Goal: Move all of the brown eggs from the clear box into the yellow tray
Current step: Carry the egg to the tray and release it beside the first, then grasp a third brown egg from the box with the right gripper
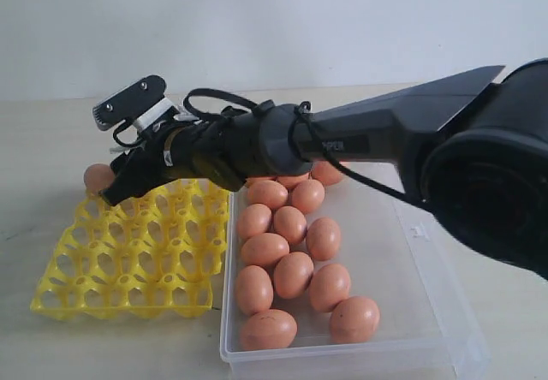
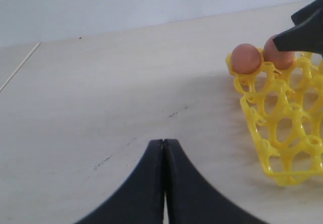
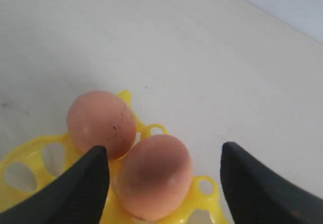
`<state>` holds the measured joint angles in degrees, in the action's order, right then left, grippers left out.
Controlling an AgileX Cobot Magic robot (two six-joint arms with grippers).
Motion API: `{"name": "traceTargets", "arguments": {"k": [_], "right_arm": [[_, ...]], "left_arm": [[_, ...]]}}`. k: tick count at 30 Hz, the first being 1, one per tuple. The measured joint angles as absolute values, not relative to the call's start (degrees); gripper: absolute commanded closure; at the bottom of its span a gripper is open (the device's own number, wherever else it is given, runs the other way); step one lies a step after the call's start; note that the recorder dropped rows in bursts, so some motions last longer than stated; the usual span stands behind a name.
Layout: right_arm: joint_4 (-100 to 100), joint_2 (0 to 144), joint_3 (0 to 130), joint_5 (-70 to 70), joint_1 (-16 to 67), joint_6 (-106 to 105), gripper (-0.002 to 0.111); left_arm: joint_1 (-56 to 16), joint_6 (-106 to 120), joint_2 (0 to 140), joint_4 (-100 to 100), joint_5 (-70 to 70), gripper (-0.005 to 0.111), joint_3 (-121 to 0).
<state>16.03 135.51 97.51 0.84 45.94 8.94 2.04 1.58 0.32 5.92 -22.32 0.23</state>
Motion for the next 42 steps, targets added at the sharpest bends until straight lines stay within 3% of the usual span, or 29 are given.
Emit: {"name": "traceTargets", "arguments": {"k": [7, 12, 16, 27, 33, 42], "right_arm": [[19.6, 123.8, 97.5, -19.8, 45.9, 8.8, 0.063], [22.5, 113.7, 97.7, -40.2, 45.9, 8.8, 0.064], [22.3, 107.4, 91.8, -47.7, 45.2, 10.3, 0.064], [10.1, 94.7, 60.4, -33.2, 39.4, 17.5, 0.061], [7.5, 94.6, 55.5, -29.4, 36.2, 22.8, 0.045], [5.6, 96.8, 54.8, -22.7, 35.2, 23.5, 0.045]], "left_arm": [[2.0, 1.6, 0.3, 5.9, -22.3, 0.107, 0.2], [2.0, 1.6, 0.3, 5.9, -22.3, 0.107, 0.2], [2.0, 1.6, 0.3, 5.9, -22.3, 0.107, 0.2], [2.0, 1.6, 0.3, 5.9, -22.3, 0.107, 0.2], [2.0, 1.6, 0.3, 5.9, -22.3, 0.107, 0.2], [2.0, 1.6, 0.3, 5.9, -22.3, 0.107, 0.2]]}}
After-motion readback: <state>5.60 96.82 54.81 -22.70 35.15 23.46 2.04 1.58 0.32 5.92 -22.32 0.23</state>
